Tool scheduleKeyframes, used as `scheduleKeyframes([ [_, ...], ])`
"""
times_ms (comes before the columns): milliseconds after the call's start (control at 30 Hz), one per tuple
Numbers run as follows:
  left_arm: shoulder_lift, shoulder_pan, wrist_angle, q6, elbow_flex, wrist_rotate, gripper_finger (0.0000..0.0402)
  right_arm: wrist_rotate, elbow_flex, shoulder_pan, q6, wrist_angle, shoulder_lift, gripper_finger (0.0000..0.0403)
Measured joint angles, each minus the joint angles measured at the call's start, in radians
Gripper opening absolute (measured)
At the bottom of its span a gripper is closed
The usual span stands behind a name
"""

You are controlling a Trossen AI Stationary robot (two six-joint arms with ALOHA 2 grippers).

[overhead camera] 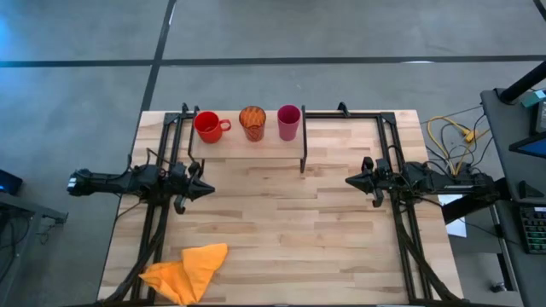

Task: Stack small to large cups/mugs on shelf
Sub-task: Return to Home Position

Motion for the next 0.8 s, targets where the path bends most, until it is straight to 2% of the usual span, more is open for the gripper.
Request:
scheduleKeyframes([
  [800, 0.001, 0.0, 0.009, 0.001, 0.0, -0.001, 0.0, 0.0, 0.0, 0.0, 0.0, 0.0, 0.0, 0.0009],
])
